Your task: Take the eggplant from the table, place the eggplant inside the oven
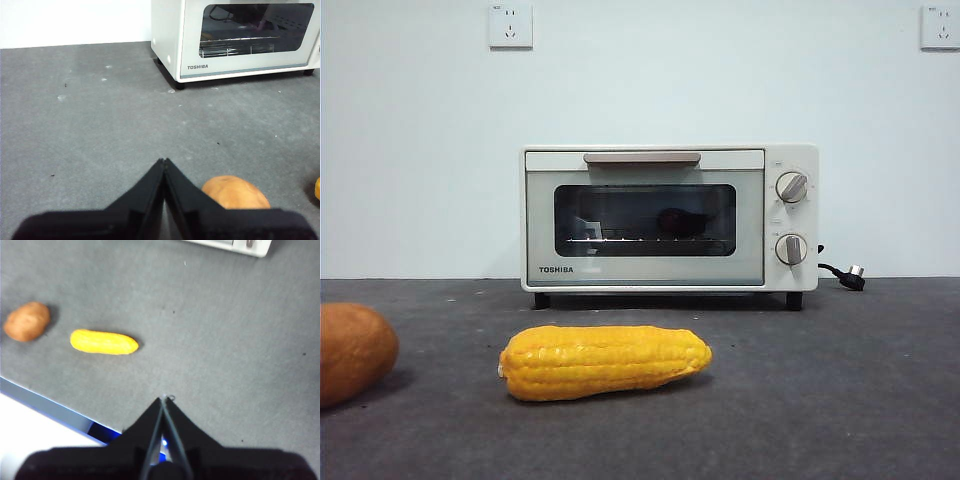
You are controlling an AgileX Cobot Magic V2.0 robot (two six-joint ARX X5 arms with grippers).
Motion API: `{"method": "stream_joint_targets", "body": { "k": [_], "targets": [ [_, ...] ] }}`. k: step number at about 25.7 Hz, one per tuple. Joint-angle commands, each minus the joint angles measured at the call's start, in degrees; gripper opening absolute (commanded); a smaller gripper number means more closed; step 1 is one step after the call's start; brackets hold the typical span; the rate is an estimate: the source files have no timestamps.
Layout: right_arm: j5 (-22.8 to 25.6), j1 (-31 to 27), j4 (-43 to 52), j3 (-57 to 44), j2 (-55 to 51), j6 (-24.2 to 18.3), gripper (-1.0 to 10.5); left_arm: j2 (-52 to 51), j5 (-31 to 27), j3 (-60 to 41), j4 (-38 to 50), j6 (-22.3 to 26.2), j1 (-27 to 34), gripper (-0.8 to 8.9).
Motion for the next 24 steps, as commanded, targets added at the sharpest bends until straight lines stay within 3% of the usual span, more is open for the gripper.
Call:
{"method": "stream_joint_targets", "body": {
  "k": [1,4,6,10,15,20,24],
  "targets": [
    [0.2,0.1,-1.3,0.1,1.6,-0.4,0.0,0.0,0.2,-0.6,0.3,-0.6,0.2,-0.04],
    [4.5,-0.7,0.1,0.1,2.1,-3.9,0.0,0.0,0.1,-0.6,0.3,-0.6,0.2,-0.04],
    [6.5,-2.9,6.0,0.1,1.1,-5.5,0.0,0.0,0.2,-0.6,0.3,-0.6,0.2,-0.04],
    [1.8,-13.7,17.0,0.1,-3.6,-3.3,0.0,0.0,0.2,-0.6,0.3,-0.6,0.2,-0.04],
    [0.6,-28.8,17.9,-0.1,-11.7,-3.7,0.0,0.0,0.2,-0.6,0.3,-0.6,0.2,-0.04],
    [0.7,-34.6,19.0,-1.9,-19.1,-6.1,0.0,0.0,0.2,-0.6,0.4,-0.6,0.2,-0.04],
    [0.7,-36.2,25.9,-9.0,-25.8,-6.7,0.0,0.1,0.2,-0.6,0.3,-0.6,0.2,-0.04]
  ]
}}
